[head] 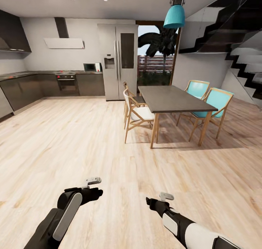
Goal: Place each of the two pumpkins and all three candles from the living room inside a cabinet in the living room (use any cabinet), then make sure every cabinet is closed, and position the cauldron so it is next to a table in the living room.
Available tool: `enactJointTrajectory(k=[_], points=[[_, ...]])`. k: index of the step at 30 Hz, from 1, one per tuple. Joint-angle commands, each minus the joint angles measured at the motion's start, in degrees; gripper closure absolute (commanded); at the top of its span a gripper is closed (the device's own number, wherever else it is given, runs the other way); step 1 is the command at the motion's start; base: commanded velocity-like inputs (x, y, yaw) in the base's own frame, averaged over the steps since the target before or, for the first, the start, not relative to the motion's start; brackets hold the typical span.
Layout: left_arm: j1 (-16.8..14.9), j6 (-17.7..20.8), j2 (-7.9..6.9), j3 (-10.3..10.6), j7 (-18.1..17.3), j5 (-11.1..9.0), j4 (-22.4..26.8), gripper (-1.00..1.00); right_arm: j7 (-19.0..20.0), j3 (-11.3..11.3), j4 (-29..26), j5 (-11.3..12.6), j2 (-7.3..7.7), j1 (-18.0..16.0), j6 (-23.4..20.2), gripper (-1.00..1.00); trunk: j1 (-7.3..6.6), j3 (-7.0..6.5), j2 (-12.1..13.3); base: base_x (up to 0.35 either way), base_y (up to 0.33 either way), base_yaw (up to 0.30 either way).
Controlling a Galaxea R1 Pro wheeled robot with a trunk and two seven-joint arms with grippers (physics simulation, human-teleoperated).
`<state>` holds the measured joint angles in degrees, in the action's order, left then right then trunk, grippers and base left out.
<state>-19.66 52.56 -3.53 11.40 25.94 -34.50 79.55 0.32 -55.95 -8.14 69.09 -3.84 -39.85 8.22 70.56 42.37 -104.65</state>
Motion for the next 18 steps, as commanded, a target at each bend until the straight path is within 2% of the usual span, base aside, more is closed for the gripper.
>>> enactJointTrajectory(k=[1, 18], points=[[0.0, 0.1, -0.07, 0.1, 0.6, -0.6, 0.1, -1.0, 0.0, -0.5, 0.1, 0.6, -0.02, -0.1, 0.2, -1.0, -0.01, 0.03, 0.0, 0.002, 0.0, -0.292], [0.0, 0.1, 0.0, 0.1, 0.6, -0.8, 0.1, -1.0, 0.0, -0.5, 0.1, 0.6, -0.02, -0.1, 0.2, -1.0, -0.01, -0.45, 0.0, 0.0, 0.0, -0.291]])
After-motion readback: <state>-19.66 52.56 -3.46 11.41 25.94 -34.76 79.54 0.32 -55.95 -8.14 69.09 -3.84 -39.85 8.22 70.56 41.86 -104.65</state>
